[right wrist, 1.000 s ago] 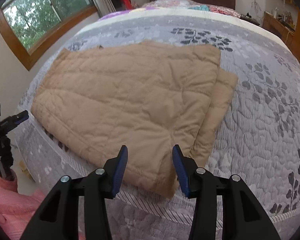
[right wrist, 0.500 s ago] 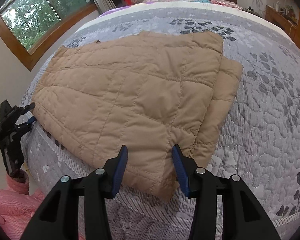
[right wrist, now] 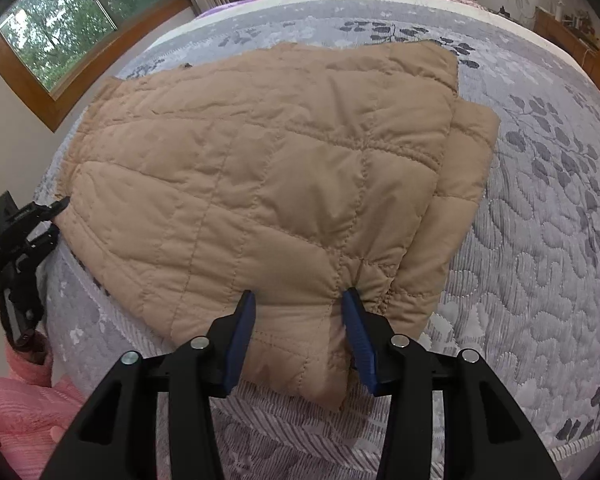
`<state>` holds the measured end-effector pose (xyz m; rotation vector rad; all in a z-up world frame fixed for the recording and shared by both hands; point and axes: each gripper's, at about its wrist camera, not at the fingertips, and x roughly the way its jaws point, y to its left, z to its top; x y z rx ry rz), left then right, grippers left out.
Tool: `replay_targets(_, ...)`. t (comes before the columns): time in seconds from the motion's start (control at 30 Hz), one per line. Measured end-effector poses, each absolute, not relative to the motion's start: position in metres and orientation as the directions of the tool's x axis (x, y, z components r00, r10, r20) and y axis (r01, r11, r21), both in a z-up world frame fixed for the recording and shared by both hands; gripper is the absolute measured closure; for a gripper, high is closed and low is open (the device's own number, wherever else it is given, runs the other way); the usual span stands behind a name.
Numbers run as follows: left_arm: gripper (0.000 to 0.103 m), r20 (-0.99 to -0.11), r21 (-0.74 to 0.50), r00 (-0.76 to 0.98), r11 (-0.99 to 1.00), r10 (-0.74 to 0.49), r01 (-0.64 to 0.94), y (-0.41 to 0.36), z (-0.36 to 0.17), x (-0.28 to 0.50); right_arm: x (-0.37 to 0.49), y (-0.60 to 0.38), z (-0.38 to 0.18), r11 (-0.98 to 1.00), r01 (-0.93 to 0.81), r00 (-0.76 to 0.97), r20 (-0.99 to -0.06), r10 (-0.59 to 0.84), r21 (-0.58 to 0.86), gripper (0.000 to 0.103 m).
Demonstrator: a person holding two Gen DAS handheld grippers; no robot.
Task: Fold large clothes
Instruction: 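Grasp the coat side with the left tool and fold it across the bundle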
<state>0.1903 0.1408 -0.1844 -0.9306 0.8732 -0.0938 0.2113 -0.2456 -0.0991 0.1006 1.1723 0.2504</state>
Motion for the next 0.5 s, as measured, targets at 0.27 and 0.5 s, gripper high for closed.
replay_targets(0.27,0.09,-0.605,-0.733,0.665,0.631,-0.437,-0.253,0.134,-0.173,0.201,0.209,-0.247,-0.101,0.966,-0.121,0.388,-0.885,0.256,0.226,0.058)
replay_targets(0.5,0.094,-0.527,-0.592,0.783,0.804,-0.331,-0.058,0.097,-0.1,0.181,0.206,-0.256,-0.097,0.955,-0.098,0.385,-0.874,0.297,0.281,0.057)
